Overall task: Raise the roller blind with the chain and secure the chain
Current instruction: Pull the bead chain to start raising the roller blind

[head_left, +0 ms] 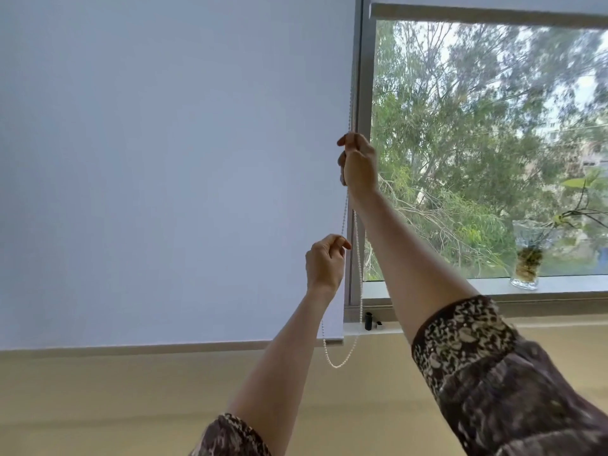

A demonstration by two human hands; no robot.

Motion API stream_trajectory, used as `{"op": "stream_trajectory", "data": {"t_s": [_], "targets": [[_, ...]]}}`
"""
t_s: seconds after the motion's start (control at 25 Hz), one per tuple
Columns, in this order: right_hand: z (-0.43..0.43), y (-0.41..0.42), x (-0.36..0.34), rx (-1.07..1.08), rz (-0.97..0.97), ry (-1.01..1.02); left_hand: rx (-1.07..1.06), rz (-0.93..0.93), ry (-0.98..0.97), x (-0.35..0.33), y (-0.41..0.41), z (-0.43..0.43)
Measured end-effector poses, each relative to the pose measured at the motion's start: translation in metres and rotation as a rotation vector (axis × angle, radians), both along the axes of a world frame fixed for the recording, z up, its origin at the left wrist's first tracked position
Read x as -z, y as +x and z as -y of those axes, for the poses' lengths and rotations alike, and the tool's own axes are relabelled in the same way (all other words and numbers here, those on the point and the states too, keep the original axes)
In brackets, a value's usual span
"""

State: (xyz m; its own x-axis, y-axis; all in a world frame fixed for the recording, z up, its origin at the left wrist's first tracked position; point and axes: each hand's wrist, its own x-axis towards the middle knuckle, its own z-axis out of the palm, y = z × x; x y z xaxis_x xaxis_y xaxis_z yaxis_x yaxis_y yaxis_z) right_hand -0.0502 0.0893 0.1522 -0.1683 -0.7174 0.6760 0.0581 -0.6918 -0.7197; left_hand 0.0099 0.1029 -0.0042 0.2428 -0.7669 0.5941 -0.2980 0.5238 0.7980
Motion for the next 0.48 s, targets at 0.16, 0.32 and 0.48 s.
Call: {"op": "stream_trajectory", "data": {"t_s": [0.16,0.32,0.48], "targets": [[-0.003,0.002,0.029,0.033,-0.030,0.000,0.130,0.002,0.098,0.017,0.011,-0.005],[-0.006,-0.005,0.052,0.120,-0.087,-0.044,0.202,0.009,0.178,0.014,0.019,-0.007],[-0.007,-0.017,0.071,0.176,-0.136,-0.036,0.159,-0.066,0.128,-0.019,0.022,-0.010]]}}
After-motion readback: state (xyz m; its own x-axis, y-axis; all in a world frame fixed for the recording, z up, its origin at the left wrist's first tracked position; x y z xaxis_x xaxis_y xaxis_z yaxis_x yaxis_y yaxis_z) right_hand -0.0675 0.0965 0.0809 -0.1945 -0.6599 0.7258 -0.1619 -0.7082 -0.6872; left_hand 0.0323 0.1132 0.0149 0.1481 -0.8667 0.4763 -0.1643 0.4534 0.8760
